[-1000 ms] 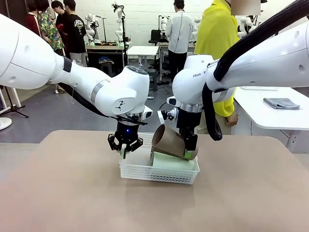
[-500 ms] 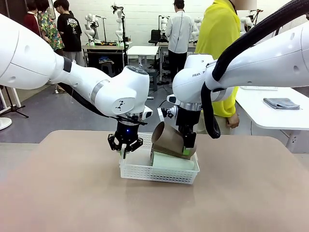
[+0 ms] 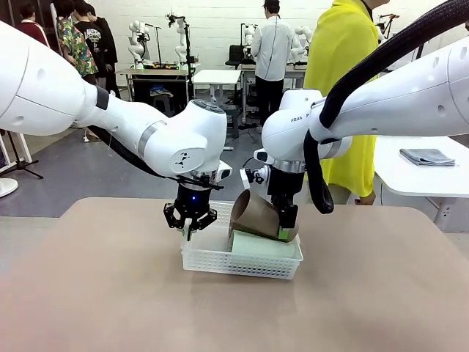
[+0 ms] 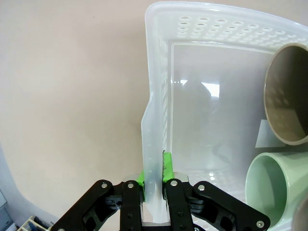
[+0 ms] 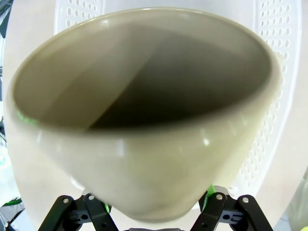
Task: Clean and organize the cups into the basket.
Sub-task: Pick up the Reusable plastic cup from the right side of the table and stack it inside the Organizing basket in the center of the table.
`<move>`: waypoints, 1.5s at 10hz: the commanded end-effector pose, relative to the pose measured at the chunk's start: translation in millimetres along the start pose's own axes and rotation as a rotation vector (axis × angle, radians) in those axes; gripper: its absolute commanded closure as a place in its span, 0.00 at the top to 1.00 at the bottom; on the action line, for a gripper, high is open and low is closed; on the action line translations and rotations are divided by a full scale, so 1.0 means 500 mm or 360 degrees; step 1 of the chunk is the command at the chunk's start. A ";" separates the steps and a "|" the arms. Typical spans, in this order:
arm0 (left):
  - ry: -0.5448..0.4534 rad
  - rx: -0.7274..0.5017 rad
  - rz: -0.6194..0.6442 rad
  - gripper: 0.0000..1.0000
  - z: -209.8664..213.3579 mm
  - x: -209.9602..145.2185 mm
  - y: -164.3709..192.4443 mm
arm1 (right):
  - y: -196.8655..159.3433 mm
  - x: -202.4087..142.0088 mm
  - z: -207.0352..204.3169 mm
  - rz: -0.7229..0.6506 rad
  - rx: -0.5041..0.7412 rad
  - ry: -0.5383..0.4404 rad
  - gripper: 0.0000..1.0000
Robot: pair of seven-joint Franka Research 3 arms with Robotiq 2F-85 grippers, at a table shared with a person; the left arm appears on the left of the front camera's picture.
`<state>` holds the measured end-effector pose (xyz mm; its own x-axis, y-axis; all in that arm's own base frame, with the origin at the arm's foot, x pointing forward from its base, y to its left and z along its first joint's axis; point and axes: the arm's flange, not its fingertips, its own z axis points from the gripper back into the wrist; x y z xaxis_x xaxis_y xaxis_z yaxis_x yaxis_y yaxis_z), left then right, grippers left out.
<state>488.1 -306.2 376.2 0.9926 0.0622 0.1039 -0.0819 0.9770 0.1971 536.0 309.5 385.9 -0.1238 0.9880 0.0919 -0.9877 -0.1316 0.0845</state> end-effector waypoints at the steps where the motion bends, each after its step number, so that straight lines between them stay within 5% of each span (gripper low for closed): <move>1: 0.0002 0.0009 -0.0006 0.00 -0.004 -0.003 0.002 | -0.006 0.002 0.009 0.0053 -0.0009 0.0018 0.99; 7: 0.0002 0.0009 -0.0006 0.00 -0.004 -0.003 0.002 | 0.014 -0.025 0.056 0.0058 -0.0067 -0.0103 1.00; 11: 0.0002 0.0009 -0.0006 0.00 -0.004 -0.003 0.002 | 0.173 -0.284 0.240 -0.0105 -0.0294 -0.0622 1.00; 15: 0.0002 0.0009 -0.0006 0.00 -0.004 -0.003 0.002 | 0.314 -0.495 0.284 -0.0332 -0.0293 -0.0811 1.00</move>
<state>488.3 -306.0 376.2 0.9926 0.0626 0.1040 -0.0822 0.9769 0.1971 430.3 37.9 528.0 0.0824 0.8236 0.5611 -0.9910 0.1271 -0.0410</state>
